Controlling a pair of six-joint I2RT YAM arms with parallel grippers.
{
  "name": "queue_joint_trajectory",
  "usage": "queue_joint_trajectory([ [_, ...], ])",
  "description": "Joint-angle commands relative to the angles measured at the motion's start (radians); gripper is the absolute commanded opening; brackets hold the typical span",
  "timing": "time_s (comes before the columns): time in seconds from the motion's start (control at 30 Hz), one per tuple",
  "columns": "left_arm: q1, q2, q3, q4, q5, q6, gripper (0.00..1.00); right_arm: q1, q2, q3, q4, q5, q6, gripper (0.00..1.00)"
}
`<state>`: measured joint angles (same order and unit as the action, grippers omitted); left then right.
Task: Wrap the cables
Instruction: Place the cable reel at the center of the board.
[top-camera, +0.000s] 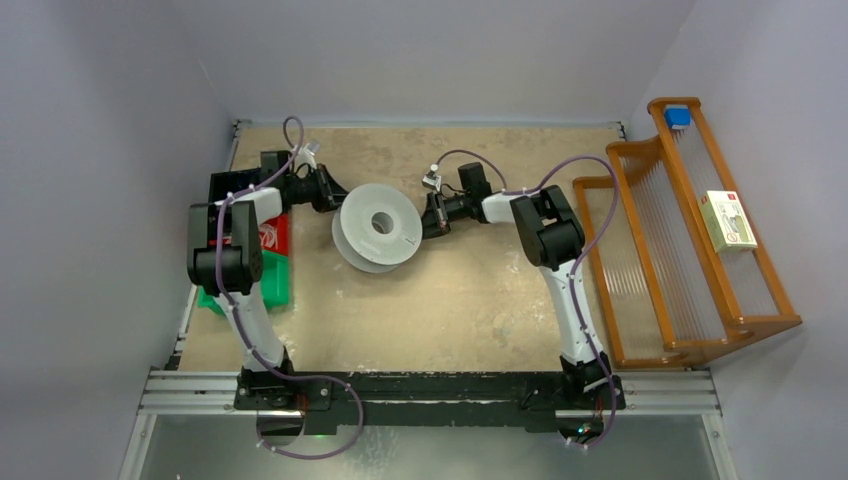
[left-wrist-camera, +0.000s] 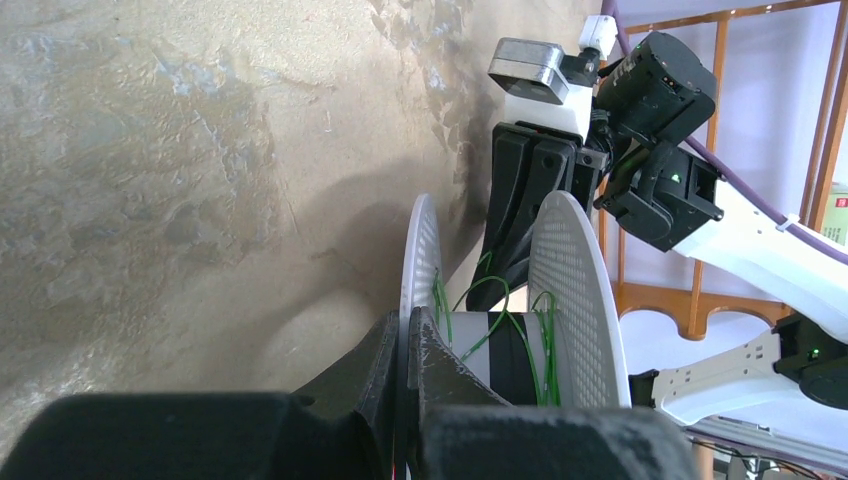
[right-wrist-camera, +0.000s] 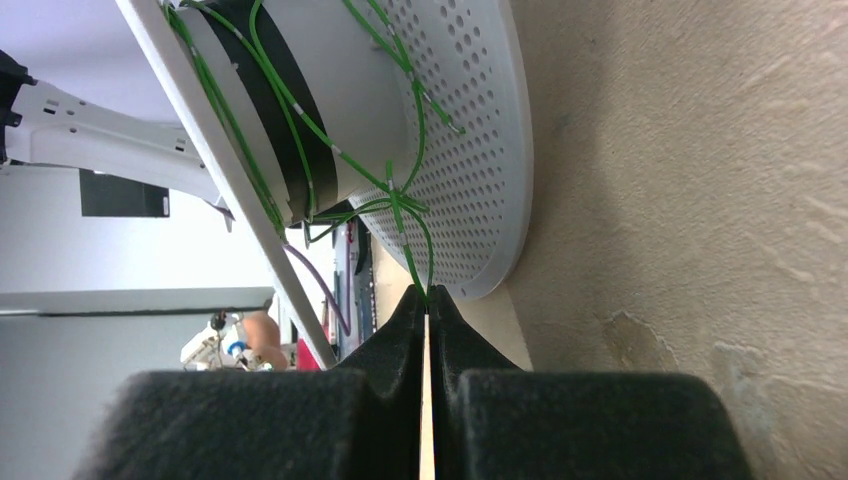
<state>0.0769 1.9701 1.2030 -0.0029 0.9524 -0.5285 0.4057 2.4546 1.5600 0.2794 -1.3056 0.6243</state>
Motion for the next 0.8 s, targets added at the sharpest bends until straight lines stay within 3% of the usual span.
queue_joint_trajectory([
  [0.0, -0.011, 0.003, 0.030, 0.004, 0.020, 0.044, 0.00, 0.030, 0.071, 0.005, -0.127, 0.013, -0.062, 0.00],
  [0.37, -0.011, 0.028, 0.046, -0.047, -0.049, 0.025, 0.00, 0.071, 0.076, 0.071, -0.319, 0.021, -0.244, 0.00],
  [0.77, -0.009, 0.071, 0.075, -0.089, -0.078, 0.033, 0.00, 0.074, 0.081, 0.111, -0.358, 0.020, -0.286, 0.14],
])
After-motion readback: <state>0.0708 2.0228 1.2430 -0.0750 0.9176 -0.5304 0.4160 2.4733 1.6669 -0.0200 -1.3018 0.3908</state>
